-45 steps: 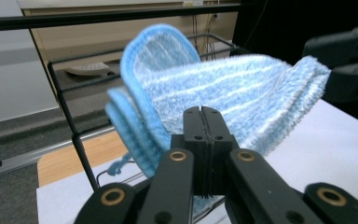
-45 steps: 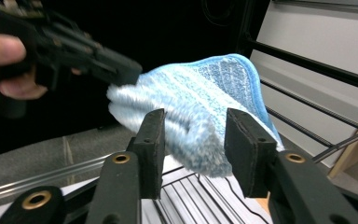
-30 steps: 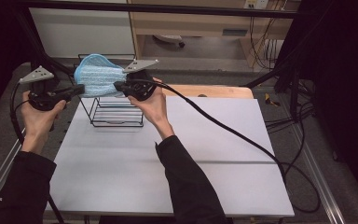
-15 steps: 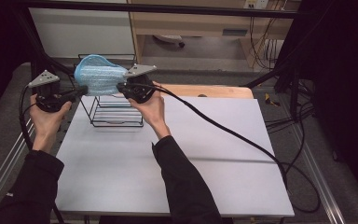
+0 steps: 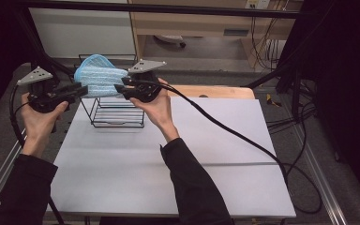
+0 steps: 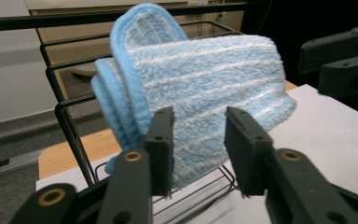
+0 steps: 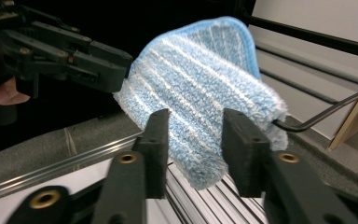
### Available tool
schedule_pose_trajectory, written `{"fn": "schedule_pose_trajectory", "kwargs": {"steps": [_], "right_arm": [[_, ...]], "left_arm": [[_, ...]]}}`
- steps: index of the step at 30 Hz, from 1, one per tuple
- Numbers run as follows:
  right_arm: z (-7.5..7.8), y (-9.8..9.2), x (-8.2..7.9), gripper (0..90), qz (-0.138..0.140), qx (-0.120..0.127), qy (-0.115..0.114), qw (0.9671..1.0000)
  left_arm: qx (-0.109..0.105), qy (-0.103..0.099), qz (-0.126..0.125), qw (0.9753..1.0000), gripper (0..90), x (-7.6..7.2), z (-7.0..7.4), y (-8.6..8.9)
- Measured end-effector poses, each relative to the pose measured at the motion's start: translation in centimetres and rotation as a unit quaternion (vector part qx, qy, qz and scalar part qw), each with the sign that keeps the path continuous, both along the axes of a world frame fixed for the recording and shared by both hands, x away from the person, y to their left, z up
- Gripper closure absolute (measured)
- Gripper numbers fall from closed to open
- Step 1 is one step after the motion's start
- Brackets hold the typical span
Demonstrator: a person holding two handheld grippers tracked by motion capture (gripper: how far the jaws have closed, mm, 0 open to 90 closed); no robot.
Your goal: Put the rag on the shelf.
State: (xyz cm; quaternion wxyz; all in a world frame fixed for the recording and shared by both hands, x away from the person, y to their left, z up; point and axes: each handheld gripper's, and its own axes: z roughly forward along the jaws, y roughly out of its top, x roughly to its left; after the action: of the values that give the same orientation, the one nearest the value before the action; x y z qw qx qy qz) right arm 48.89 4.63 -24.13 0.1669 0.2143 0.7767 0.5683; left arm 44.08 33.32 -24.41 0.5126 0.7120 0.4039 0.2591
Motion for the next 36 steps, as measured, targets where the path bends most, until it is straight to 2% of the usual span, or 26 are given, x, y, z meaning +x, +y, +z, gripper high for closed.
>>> {"fn": "schedule_pose_trajectory", "kwargs": {"steps": [5, 9, 16, 21, 26, 31, 36], "right_arm": [[1.3, -1.5, -1.2, 47.9, -0.007, 0.007, 0.008, 0.9999], [1.7, -3.2, -1.9, 37.5, -0.018, 0.009, 0.011, 0.9997], [1.4, -6.5, -3.2, 19.2, -0.044, -0.011, 0.007, 0.9990], [0.6, -9.5, -4.1, 13.3, -0.061, -0.020, 0.009, 0.9979], [-0.9, -12.9, -4.8, 9.2, -0.078, -0.013, 0.023, 0.9966], [-2.9, -15.9, -5.9, 5.7, -0.092, -0.010, 0.042, 0.9948], [-5.6, -18.8, -7.0, 2.7, -0.106, -0.014, 0.060, 0.9925]], "left_arm": [[0.006, 0.005, -0.003, 1.0000, 49.9, -1.2, 0.4, -0.4], [0.014, 0.009, -0.007, 0.9998, 40.5, -2.3, 0.3, -0.7], [0.029, 0.023, -0.026, 0.9990, 27.9, -3.6, -1.2, -1.9], [0.041, 0.030, -0.036, 0.9980, 21.3, -4.3, -3.1, -2.8], [0.040, 0.041, -0.048, 0.9972, 14.6, -4.9, -5.7, -3.9], [0.037, 0.052, -0.057, 0.9964, 8.8, -5.3, -8.4, -5.3], [0.040, 0.067, -0.069, 0.9946, 8.3, -5.8, -11.3, -6.5]]}}
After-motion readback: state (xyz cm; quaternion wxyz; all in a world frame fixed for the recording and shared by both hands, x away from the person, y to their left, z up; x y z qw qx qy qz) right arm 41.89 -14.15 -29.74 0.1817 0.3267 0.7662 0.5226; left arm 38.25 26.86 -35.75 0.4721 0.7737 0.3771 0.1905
